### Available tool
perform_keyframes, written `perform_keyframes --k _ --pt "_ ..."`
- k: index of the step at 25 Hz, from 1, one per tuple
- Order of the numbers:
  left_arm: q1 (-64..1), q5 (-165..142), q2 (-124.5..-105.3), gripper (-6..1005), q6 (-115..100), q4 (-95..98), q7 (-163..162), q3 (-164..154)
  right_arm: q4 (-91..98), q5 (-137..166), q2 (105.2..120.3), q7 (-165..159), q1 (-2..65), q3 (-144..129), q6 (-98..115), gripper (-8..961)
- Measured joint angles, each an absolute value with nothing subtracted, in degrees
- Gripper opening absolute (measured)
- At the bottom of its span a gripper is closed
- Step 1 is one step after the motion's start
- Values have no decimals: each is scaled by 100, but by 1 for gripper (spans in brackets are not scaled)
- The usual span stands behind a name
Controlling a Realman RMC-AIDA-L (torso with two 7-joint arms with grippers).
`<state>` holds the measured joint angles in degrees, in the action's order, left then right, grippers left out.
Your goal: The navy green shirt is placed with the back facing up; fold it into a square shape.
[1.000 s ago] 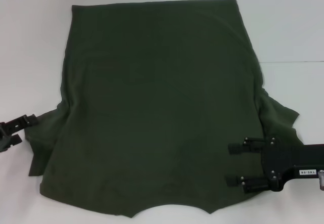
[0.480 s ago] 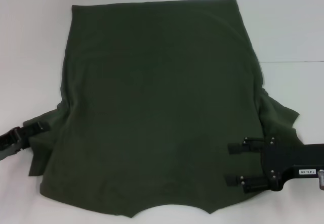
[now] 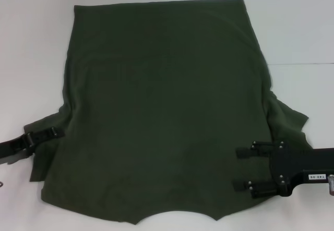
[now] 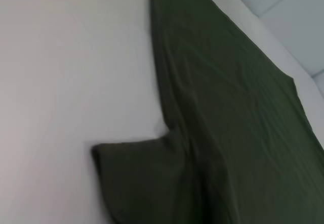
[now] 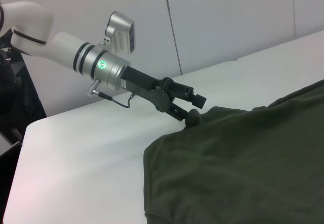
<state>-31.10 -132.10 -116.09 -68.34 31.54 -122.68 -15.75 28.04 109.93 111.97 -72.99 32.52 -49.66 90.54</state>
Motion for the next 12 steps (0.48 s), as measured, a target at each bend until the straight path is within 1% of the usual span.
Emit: perform_keyframes --k 12 --pt "-3171 -13228 -11580 820 -6951 3209 -12249 -1670 2804 10996 11196 -7305 3235 -4965 9057 885"
